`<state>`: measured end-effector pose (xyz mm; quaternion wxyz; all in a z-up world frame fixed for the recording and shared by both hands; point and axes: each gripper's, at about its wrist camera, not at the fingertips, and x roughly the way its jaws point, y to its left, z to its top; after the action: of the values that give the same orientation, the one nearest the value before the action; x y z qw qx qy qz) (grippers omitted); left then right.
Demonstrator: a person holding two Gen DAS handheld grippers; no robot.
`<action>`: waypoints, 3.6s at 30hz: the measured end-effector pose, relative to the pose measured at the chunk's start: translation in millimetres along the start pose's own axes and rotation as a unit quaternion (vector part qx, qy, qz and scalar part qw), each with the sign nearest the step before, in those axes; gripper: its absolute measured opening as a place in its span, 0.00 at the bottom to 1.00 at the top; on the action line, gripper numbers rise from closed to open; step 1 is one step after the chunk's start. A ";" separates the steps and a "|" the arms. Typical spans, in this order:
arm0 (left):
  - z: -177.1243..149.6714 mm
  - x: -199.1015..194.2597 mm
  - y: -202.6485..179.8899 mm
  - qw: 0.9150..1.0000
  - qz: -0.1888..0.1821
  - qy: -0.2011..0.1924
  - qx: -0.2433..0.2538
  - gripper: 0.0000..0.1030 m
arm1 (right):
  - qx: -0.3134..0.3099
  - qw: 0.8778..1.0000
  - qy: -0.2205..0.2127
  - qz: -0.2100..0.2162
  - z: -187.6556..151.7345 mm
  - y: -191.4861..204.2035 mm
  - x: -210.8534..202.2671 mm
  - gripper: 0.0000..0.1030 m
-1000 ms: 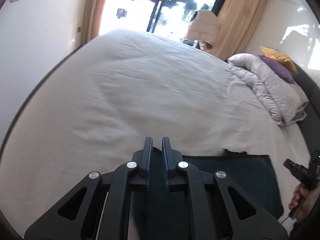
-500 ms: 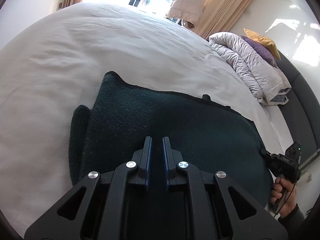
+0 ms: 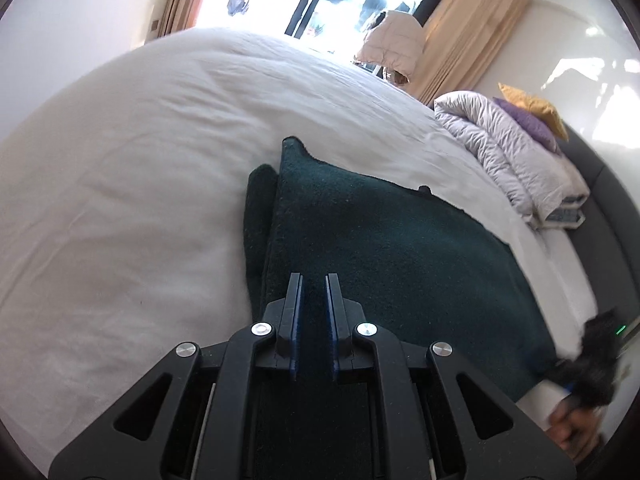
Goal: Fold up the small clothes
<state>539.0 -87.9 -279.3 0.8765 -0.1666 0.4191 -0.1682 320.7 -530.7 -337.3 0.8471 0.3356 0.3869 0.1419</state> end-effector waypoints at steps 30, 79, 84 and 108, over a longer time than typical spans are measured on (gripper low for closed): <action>-107.6 -50.7 12.3 0.920 -0.129 -0.092 -0.358 0.71 | 0.018 0.997 -0.077 0.007 31.3 35.2 -38.1 0.63; -117.7 23.9 -286.9 0.965 -0.004 -0.087 0.249 0.15 | 0.123 0.983 0.018 0.137 88.2 -59.1 -26.0 0.77; -160.7 36.0 -294.0 0.949 0.015 -0.081 0.305 0.15 | 0.134 0.982 0.050 0.126 93.6 -70.8 -7.3 0.80; -215.3 56.0 -374.8 0.901 0.009 -0.078 0.427 0.15 | -0.004 0.998 0.052 0.023 154.6 -62.7 -30.1 0.14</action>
<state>343.7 -477.5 -282.7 0.8950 0.2148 0.2394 -0.3093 415.7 -662.7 -289.5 0.8236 0.3331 0.4222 0.1803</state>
